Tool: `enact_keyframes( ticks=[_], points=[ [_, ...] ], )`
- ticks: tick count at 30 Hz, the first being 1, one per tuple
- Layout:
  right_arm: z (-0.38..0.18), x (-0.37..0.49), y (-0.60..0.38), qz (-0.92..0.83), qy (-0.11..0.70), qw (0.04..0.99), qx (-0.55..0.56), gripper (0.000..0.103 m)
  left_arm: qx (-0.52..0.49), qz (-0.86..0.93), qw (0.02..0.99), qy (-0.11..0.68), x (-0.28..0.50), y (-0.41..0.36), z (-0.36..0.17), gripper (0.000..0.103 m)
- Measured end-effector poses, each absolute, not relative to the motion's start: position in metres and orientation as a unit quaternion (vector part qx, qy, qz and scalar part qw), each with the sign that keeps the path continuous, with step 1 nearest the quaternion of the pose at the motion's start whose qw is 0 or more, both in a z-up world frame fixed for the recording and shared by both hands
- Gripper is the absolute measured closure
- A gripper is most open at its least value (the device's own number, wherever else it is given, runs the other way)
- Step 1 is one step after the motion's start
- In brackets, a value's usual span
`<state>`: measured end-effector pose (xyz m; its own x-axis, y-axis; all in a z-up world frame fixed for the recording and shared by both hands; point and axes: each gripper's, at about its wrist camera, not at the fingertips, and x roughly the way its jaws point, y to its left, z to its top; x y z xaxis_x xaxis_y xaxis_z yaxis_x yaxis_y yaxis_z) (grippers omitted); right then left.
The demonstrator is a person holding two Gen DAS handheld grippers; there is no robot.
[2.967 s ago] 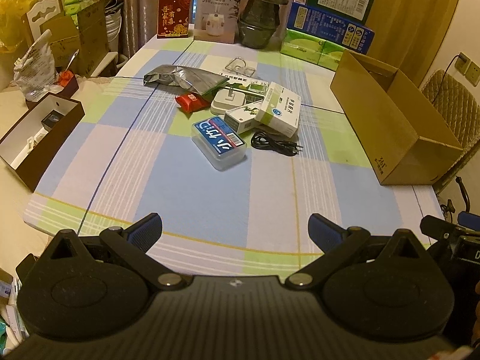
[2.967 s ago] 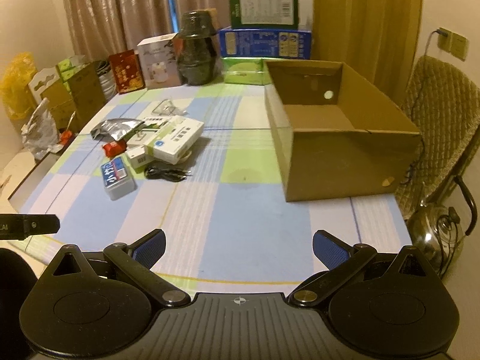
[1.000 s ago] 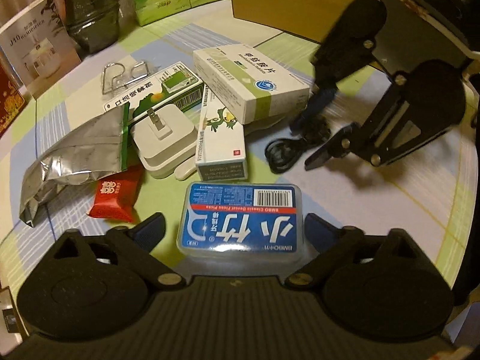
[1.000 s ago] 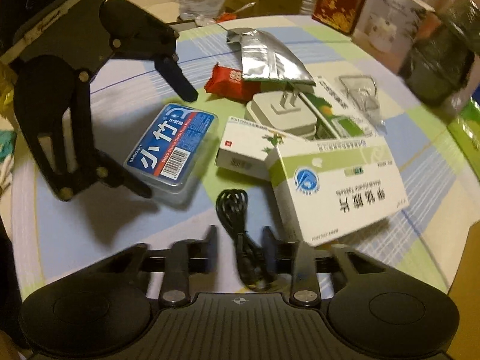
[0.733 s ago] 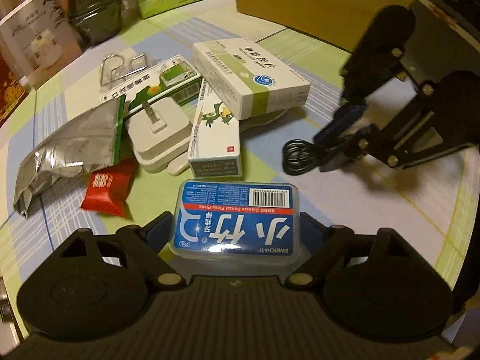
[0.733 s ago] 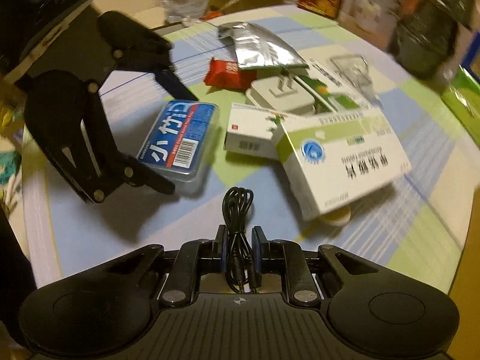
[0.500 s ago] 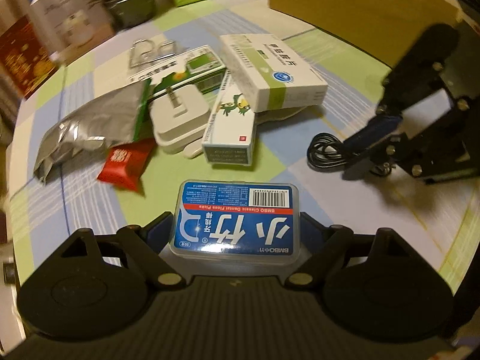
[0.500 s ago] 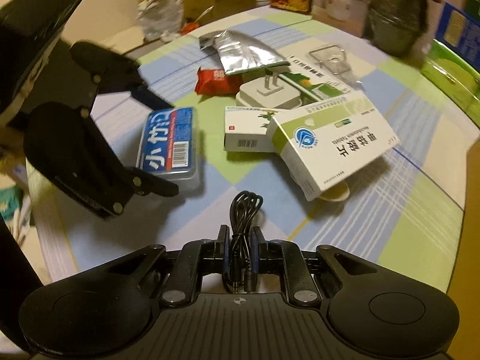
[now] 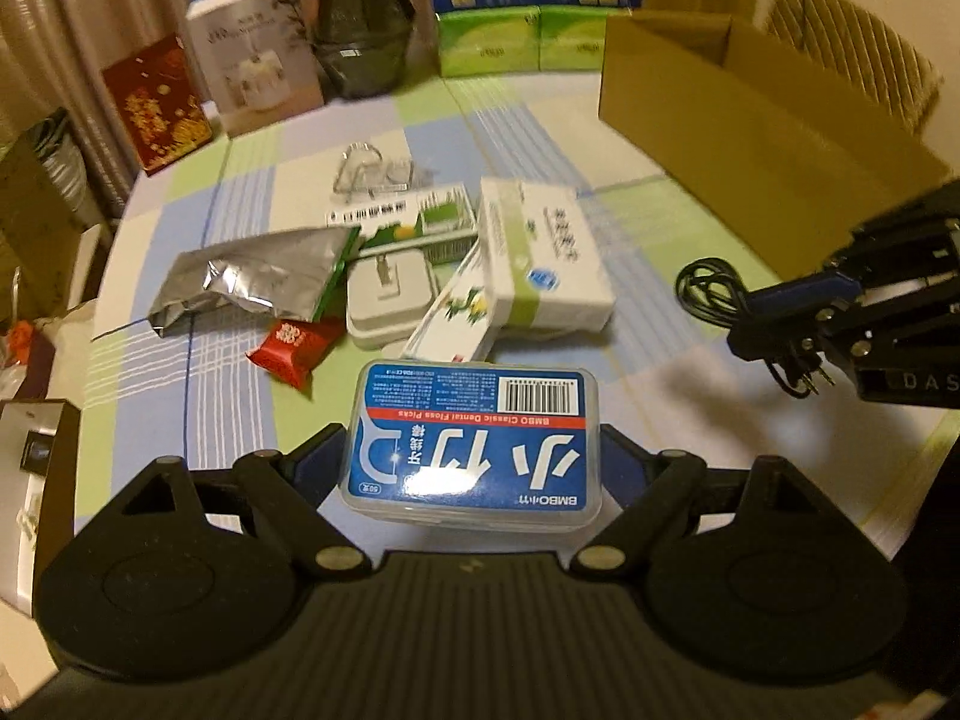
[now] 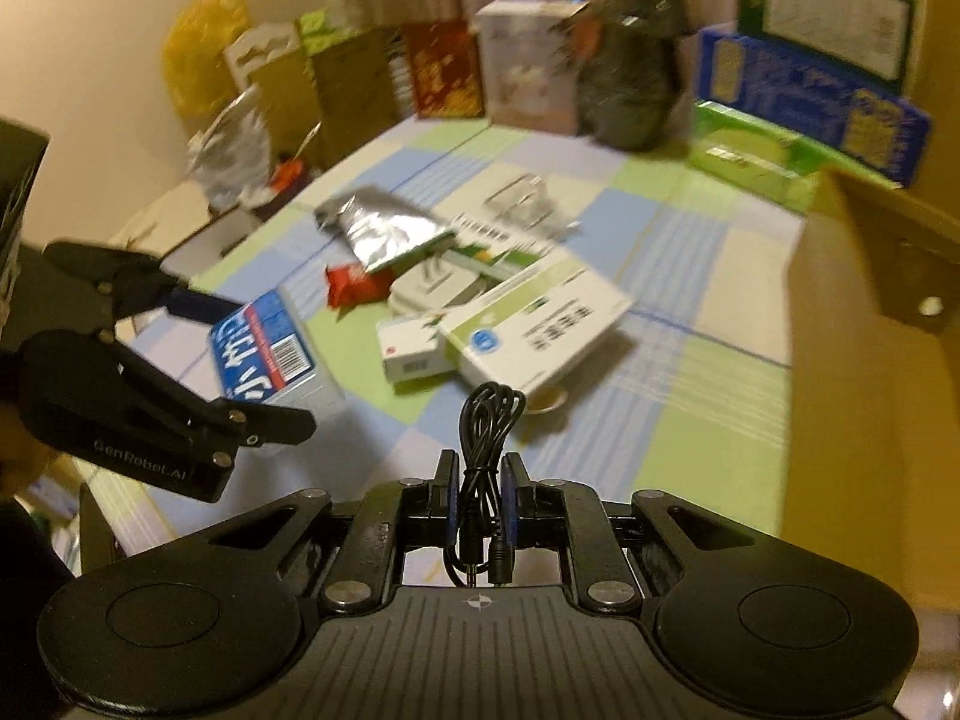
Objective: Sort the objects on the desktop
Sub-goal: 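Carry the floss box and cable with both tools over the cardboard box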
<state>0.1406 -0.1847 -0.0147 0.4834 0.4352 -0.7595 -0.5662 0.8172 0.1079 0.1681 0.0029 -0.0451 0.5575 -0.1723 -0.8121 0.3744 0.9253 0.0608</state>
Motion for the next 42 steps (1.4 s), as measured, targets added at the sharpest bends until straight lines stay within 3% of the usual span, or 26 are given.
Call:
enact_keyframes(
  ticks=[14, 27, 42],
  points=[
    [0.057, 0.097, -0.286, 0.191, 0.361, 0.912, -0.041, 0.092, 0.051, -0.176, 0.898, 0.399, 0.121, -0.081, 0.021, 0.019],
    [0.065, 0.096, -0.376, 0.120, 0.359, 0.925, -0.031, 0.092, 0.055, -0.234, 0.890, 0.387, 0.120, -0.178, 0.034, 0.019],
    [0.060, 0.152, -0.425, 0.099, 0.367, 0.925, 0.010, 0.092, 0.070, -0.271, 0.880, 0.385, 0.167, -0.243, 0.033, 0.019]
  ],
)
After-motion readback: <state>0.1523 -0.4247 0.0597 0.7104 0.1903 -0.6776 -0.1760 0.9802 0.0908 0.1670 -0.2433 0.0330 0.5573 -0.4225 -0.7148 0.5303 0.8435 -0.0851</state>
